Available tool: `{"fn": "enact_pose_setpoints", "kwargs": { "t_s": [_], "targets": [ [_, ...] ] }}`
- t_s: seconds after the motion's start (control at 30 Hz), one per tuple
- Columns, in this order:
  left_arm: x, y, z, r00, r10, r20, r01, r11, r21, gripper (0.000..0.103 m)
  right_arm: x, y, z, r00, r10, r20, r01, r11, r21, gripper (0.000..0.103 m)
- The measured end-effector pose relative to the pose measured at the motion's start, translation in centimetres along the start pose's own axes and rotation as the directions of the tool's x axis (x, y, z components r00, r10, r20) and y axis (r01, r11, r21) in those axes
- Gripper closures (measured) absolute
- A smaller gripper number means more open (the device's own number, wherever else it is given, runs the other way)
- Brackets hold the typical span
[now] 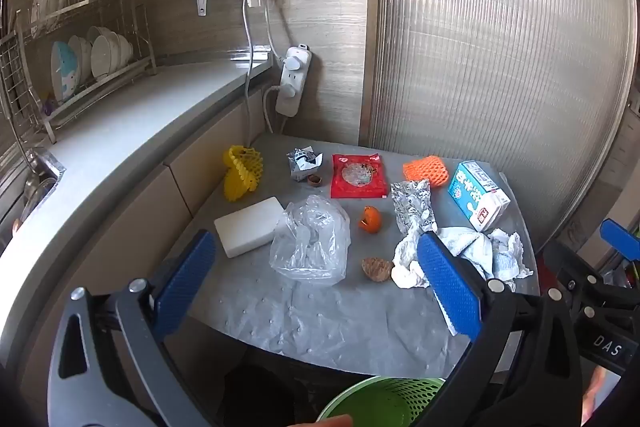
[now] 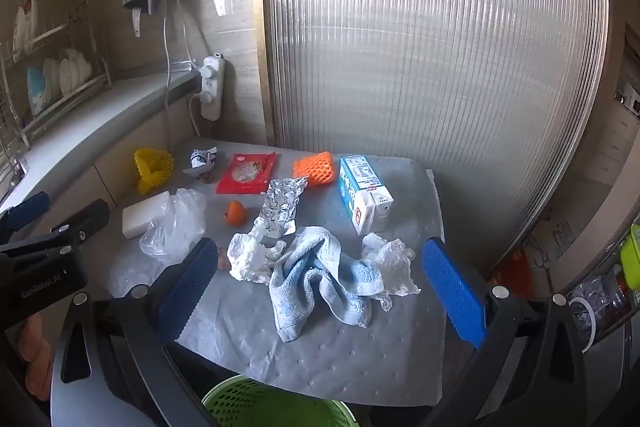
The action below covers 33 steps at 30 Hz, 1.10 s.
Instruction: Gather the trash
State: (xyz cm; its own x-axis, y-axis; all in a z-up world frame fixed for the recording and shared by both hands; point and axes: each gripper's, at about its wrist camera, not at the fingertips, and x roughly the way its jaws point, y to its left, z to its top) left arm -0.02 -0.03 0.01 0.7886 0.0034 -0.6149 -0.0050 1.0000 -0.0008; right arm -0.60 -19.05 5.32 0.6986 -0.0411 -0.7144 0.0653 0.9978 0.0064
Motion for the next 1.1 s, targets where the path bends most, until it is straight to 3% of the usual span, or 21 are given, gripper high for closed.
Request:
{"fn": "enact_pose_setpoints", "kwargs": {
  "t_s": [1.1],
  "targets": [
    [0.04, -0.21, -0.56, 1.0, -0.007, -0.008, 0.007, 1.0, 0.002, 0.006, -0.56, 0.23, -0.04, 1.0, 0.004, 0.004, -0.004, 1.0, -0.005, 0.002]
  ]
}}
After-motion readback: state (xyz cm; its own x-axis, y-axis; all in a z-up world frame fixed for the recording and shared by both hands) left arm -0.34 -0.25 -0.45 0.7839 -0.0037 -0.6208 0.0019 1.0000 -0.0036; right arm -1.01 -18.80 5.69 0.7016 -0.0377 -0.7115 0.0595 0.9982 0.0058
